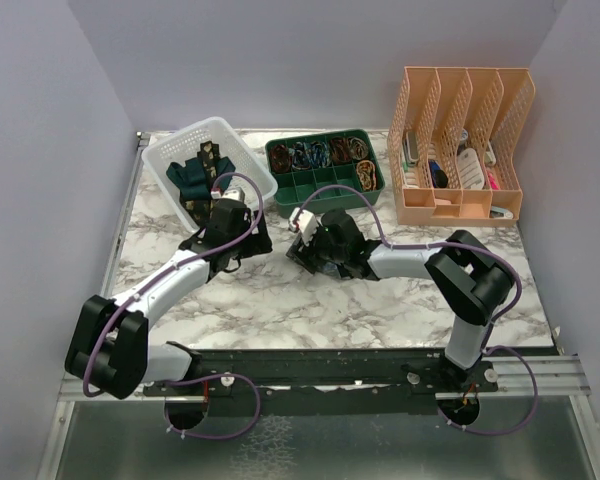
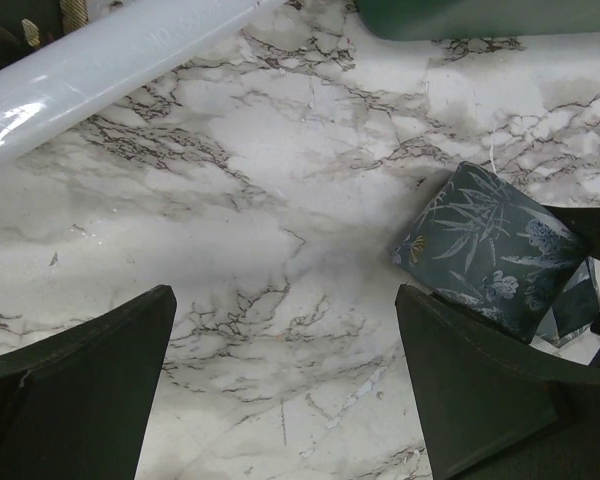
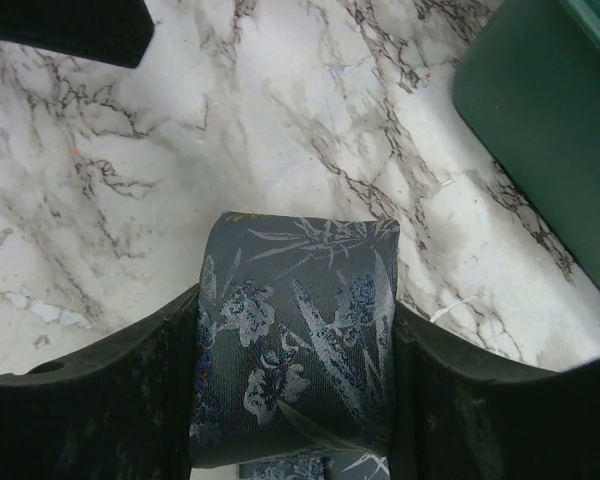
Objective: Roll the ties
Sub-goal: Roll the tie at the center of the board.
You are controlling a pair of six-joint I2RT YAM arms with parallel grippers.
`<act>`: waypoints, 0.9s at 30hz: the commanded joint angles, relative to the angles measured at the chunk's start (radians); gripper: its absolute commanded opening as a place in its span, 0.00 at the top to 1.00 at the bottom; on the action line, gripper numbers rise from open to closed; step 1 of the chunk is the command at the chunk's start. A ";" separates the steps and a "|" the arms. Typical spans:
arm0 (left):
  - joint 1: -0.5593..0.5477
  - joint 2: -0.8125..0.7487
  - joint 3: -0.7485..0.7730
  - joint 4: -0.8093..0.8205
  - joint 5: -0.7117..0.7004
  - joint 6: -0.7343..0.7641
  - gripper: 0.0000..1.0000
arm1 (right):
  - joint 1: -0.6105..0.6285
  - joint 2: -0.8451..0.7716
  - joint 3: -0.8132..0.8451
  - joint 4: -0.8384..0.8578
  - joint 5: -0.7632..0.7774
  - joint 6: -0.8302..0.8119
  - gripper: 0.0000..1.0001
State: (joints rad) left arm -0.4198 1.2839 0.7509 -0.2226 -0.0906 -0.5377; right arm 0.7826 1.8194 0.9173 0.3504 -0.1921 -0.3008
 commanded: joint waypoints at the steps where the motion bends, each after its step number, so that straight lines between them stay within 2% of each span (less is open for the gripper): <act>1: 0.007 0.028 -0.001 0.022 0.055 0.001 0.09 | 0.006 -0.014 -0.034 0.055 -0.081 0.076 0.37; 5: 0.007 0.033 -0.013 0.052 0.088 -0.006 0.09 | 0.005 -0.027 -0.092 0.173 -0.121 0.151 0.39; 15: 0.007 0.040 -0.016 0.071 0.115 -0.008 0.09 | -0.031 -0.014 -0.091 0.179 -0.177 0.096 0.37; 22: 0.007 0.053 -0.030 0.147 0.212 0.004 0.09 | -0.050 -0.021 -0.074 0.107 -0.161 0.007 0.11; 27: 0.007 0.060 -0.034 0.170 0.247 0.022 0.09 | -0.061 -0.076 -0.074 0.043 -0.158 0.002 0.03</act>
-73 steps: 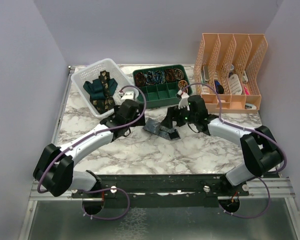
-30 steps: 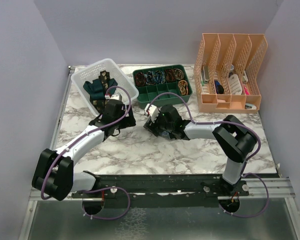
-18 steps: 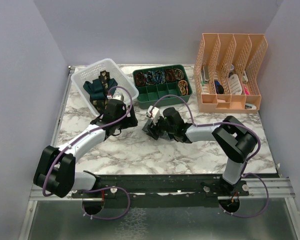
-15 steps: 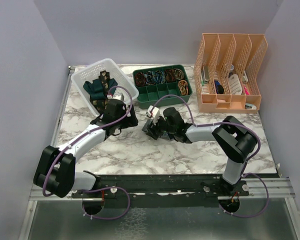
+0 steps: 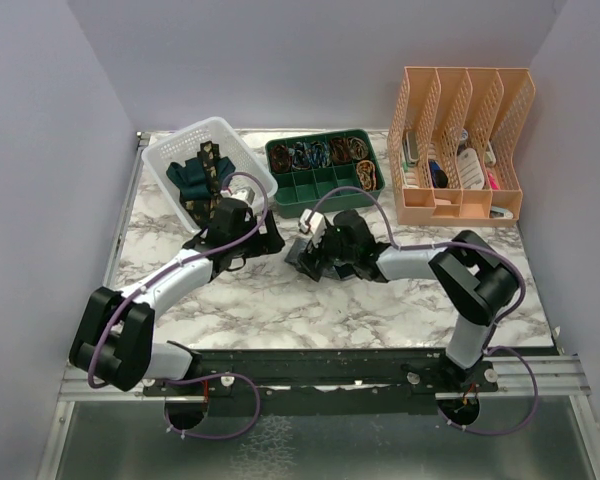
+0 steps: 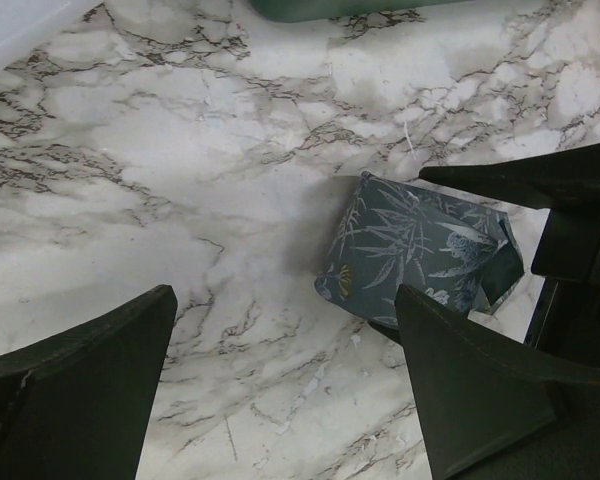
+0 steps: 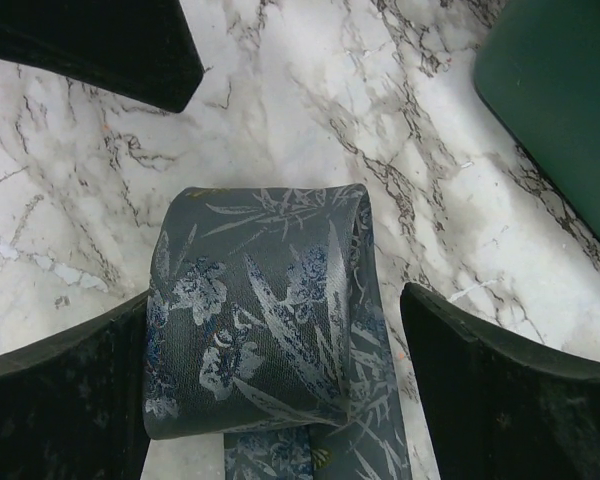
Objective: Roll the ties
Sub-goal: Roll the tie at the center of the board.
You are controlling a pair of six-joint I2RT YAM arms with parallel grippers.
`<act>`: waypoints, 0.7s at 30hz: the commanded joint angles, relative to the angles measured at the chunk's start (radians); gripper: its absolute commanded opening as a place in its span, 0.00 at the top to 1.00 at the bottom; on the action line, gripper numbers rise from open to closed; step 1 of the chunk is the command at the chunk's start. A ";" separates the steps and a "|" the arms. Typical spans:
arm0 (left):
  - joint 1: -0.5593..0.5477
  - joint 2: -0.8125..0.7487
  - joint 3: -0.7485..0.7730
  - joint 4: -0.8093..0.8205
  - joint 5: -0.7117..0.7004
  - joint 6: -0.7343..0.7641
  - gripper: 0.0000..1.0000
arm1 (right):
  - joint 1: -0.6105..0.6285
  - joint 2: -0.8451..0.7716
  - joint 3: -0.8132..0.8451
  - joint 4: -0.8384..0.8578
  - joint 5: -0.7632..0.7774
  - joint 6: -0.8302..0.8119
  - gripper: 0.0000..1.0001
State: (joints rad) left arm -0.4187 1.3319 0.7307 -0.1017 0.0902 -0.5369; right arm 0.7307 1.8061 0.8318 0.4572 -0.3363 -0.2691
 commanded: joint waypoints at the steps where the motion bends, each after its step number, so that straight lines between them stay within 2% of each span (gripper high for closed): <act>1: 0.006 0.013 -0.014 0.051 0.070 0.024 0.09 | -0.010 -0.082 0.009 -0.076 -0.020 -0.020 0.01; 6: 0.006 0.026 -0.014 0.069 0.093 0.039 0.09 | -0.010 -0.202 -0.043 -0.067 -0.007 0.055 0.00; 9: 0.006 0.039 -0.014 0.095 0.123 0.050 0.08 | -0.010 -0.275 -0.098 -0.036 0.101 0.150 0.00; 11: 0.006 0.052 -0.017 0.124 0.150 0.058 0.08 | -0.013 -0.332 -0.130 -0.034 0.201 0.291 0.00; 14: 0.007 0.074 -0.015 0.155 0.181 0.073 0.08 | -0.018 -0.393 -0.119 -0.191 0.292 0.520 0.00; 16: 0.009 0.088 -0.016 0.179 0.208 0.082 0.07 | -0.026 -0.391 -0.078 -0.308 0.238 0.628 0.02; 19: 0.021 0.109 -0.018 0.210 0.250 0.101 0.07 | -0.027 -0.372 -0.084 -0.284 0.069 0.773 0.27; 21: 0.034 0.122 -0.017 0.216 0.272 0.115 0.07 | -0.026 -0.338 -0.103 -0.249 0.032 0.873 0.45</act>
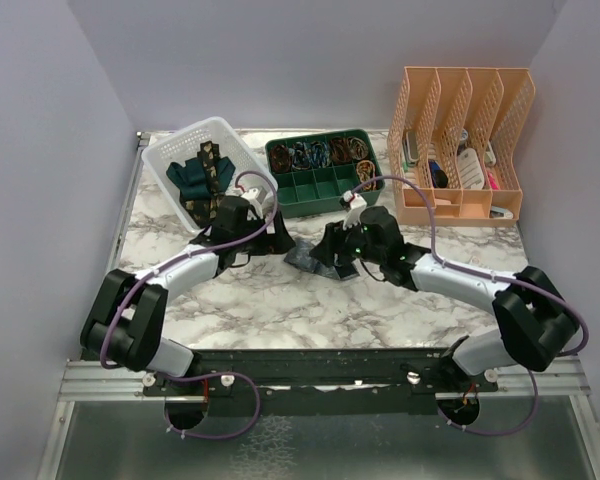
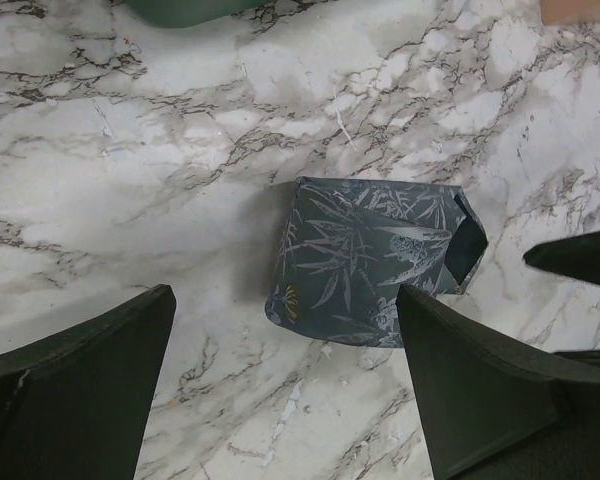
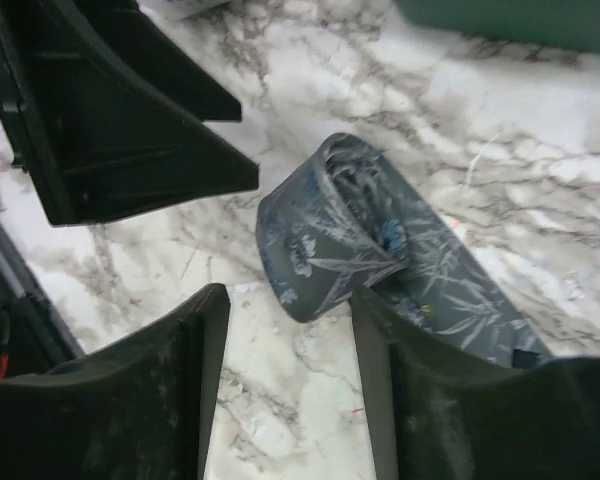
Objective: Roll the ties
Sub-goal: Roll the tie at the center of the board.
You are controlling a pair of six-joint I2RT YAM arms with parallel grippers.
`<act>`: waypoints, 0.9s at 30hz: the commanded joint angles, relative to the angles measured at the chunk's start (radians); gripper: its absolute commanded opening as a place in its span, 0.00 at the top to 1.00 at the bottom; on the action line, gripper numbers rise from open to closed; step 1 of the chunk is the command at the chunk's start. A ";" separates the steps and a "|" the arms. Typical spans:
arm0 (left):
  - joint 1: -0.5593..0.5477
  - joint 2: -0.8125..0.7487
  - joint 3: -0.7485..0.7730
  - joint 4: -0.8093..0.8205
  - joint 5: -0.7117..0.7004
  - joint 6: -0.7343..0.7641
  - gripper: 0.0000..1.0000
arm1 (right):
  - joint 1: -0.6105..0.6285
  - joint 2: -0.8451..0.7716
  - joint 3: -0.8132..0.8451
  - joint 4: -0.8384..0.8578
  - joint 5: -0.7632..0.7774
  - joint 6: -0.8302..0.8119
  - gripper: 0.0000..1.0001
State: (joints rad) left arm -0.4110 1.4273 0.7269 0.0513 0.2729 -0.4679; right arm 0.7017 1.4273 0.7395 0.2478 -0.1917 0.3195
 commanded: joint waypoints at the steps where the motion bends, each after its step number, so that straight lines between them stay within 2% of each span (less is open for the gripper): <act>1: 0.033 0.030 -0.013 0.068 0.101 0.053 0.07 | 0.002 0.059 -0.010 -0.028 -0.134 0.297 0.54; 3: 0.047 0.036 -0.014 0.072 0.126 0.067 0.07 | 0.003 0.097 0.010 -0.031 -0.164 0.300 0.67; 5: 0.059 0.033 -0.022 0.087 0.143 0.076 0.07 | 0.004 0.119 0.029 -0.031 -0.187 0.287 0.72; 7: 0.068 0.035 -0.027 0.098 0.180 0.093 0.07 | 0.003 0.145 0.064 -0.058 -0.196 0.269 0.72; 14: 0.072 0.085 -0.020 0.114 0.279 0.165 0.07 | 0.001 0.183 0.131 -0.140 -0.080 0.250 0.71; 21: 0.072 0.127 -0.012 0.159 0.326 0.166 0.07 | -0.001 0.237 0.167 -0.193 -0.086 0.223 0.71; 24: 0.073 0.143 -0.012 0.168 0.336 0.166 0.08 | -0.003 0.254 0.174 -0.231 -0.026 0.211 0.71; 27: 0.073 0.162 -0.011 0.174 0.363 0.172 0.08 | -0.012 0.260 0.172 -0.243 0.014 0.175 0.64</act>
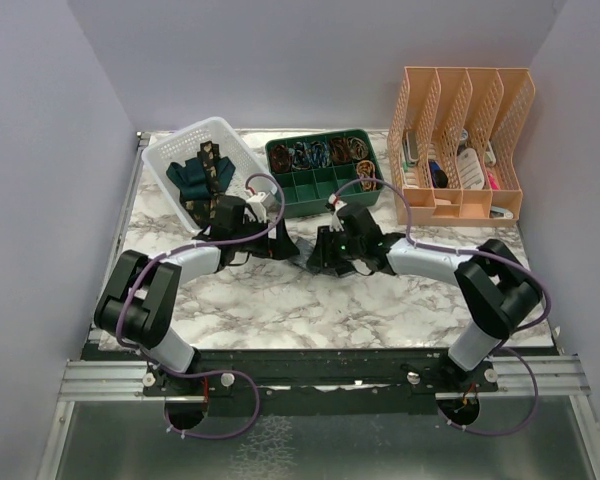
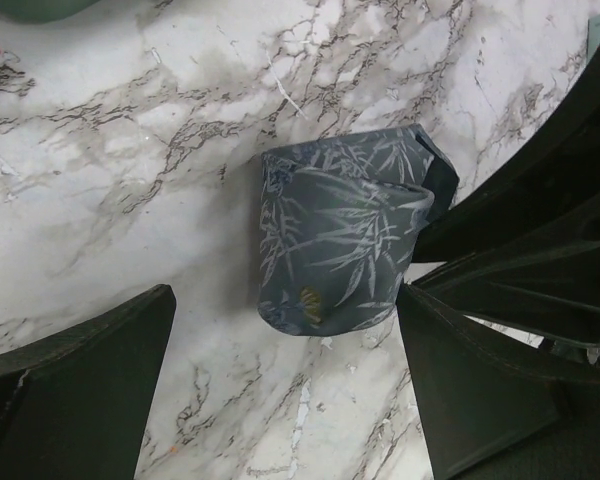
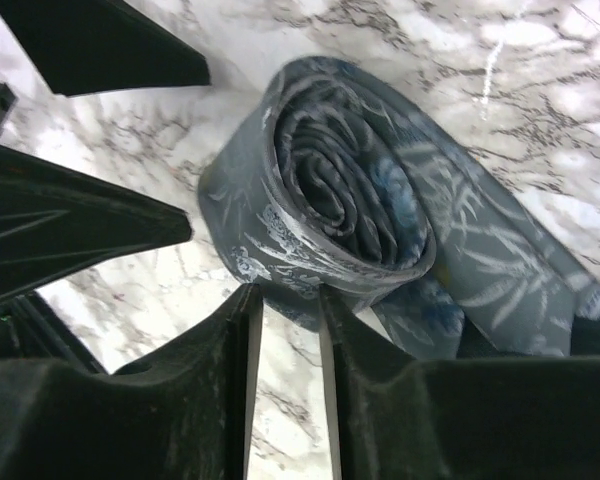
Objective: Roll the ties
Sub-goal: Roll the tie at the center of the board.
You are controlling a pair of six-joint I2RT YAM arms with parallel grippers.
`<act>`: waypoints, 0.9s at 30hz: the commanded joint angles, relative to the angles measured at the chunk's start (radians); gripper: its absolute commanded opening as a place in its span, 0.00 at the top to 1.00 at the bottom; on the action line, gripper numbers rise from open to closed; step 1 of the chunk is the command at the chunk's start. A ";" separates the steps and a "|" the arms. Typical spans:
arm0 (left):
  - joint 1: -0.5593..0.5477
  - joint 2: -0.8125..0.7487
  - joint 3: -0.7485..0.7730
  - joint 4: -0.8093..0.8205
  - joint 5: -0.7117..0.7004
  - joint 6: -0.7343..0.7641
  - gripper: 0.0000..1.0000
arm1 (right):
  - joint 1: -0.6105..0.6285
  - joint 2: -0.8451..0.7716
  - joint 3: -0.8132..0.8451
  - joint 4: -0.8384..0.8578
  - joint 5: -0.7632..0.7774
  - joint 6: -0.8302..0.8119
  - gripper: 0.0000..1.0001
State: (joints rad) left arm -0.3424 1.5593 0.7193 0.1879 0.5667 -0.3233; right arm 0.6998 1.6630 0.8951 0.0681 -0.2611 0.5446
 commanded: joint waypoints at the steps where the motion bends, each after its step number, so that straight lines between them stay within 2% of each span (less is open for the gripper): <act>1: 0.005 0.033 -0.004 0.041 0.077 0.027 0.07 | -0.016 0.022 0.012 -0.056 0.088 -0.061 0.63; 6: 0.005 0.044 0.000 0.054 0.089 0.025 0.07 | -0.043 0.015 0.003 -0.036 0.053 -0.112 0.59; 20: 0.004 0.142 0.078 0.077 0.170 0.059 0.07 | -0.079 0.057 0.040 -0.053 0.024 -0.128 0.58; 27: 0.003 0.190 0.134 0.076 0.229 0.067 0.10 | -0.090 0.082 0.054 -0.063 0.027 -0.118 0.58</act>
State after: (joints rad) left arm -0.3424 1.7191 0.8040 0.2394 0.7170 -0.2852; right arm 0.6193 1.7210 0.9287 0.0299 -0.2302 0.4328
